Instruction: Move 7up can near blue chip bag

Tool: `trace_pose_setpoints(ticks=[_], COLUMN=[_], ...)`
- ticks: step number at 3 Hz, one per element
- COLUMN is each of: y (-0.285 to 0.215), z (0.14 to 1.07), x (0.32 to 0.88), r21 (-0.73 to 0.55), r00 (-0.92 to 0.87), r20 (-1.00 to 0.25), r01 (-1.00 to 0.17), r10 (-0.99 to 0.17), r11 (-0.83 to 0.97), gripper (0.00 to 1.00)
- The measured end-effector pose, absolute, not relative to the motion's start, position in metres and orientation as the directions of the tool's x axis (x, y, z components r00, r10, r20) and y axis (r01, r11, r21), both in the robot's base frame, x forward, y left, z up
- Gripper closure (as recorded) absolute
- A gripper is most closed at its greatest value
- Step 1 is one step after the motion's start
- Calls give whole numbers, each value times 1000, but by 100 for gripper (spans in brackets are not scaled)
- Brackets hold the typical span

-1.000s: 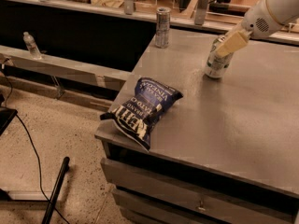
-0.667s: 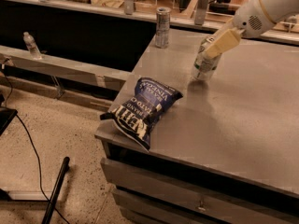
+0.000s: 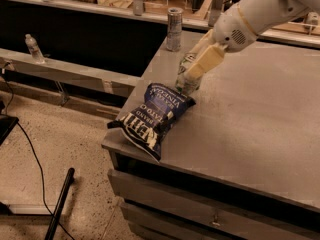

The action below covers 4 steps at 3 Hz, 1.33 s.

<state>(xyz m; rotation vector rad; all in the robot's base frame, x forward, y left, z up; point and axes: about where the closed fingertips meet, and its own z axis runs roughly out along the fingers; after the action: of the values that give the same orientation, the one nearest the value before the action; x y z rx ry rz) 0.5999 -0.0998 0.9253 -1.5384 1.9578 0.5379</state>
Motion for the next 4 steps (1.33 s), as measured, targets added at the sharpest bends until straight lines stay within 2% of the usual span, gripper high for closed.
trace_pose_setpoints(ticks=[1, 4], y=[-92, -85], z=[920, 916], x=[597, 598], r21=[-36, -31], r00=[-150, -146], r20=[-661, -662], r01=[-972, -975], r10=[-735, -736], r11=[231, 221], gripper=[85, 15])
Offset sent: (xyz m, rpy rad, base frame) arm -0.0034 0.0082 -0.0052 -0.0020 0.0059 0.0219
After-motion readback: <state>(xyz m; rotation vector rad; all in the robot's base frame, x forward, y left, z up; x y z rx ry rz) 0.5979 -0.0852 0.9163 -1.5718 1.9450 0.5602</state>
